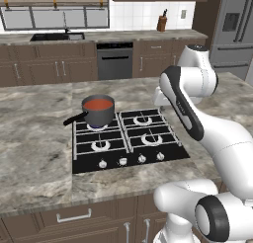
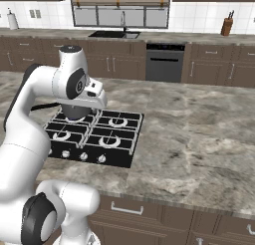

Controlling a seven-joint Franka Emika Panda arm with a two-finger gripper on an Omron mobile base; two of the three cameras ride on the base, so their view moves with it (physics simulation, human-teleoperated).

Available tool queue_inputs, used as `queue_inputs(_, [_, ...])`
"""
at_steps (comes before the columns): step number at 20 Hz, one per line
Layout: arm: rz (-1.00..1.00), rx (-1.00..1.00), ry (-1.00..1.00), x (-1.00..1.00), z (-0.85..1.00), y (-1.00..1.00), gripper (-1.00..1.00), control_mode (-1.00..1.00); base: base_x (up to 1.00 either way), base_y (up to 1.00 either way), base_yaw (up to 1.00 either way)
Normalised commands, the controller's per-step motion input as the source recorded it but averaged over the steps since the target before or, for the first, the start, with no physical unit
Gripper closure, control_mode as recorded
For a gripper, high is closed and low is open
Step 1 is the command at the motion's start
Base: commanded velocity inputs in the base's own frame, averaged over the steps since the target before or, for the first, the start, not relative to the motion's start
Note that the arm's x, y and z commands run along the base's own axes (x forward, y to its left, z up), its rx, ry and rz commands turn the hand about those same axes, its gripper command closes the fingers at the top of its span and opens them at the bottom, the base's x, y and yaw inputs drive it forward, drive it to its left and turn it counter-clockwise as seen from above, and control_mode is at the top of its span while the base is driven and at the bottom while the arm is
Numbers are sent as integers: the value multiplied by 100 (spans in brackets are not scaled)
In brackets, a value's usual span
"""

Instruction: Wait until the marinara sauce is simmered to a deep red color and then turn off the stove.

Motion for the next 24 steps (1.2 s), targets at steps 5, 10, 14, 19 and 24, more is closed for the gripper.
queue_inputs(5, [0,0,0,0,0,0,-100,-100,0,0,0])
queue_inputs(10, [0,0,0,0,0,0,-100,-100,0,0,0])
queue_inputs(14, [0,0,0,0,0,0,-100,-100,0,0,0])
queue_inputs(19, [0,0,0,0,0,0,-100,-100,0,0,0])
queue_inputs(24, [0,0,0,0,0,0,-100,-100,0,0,0])
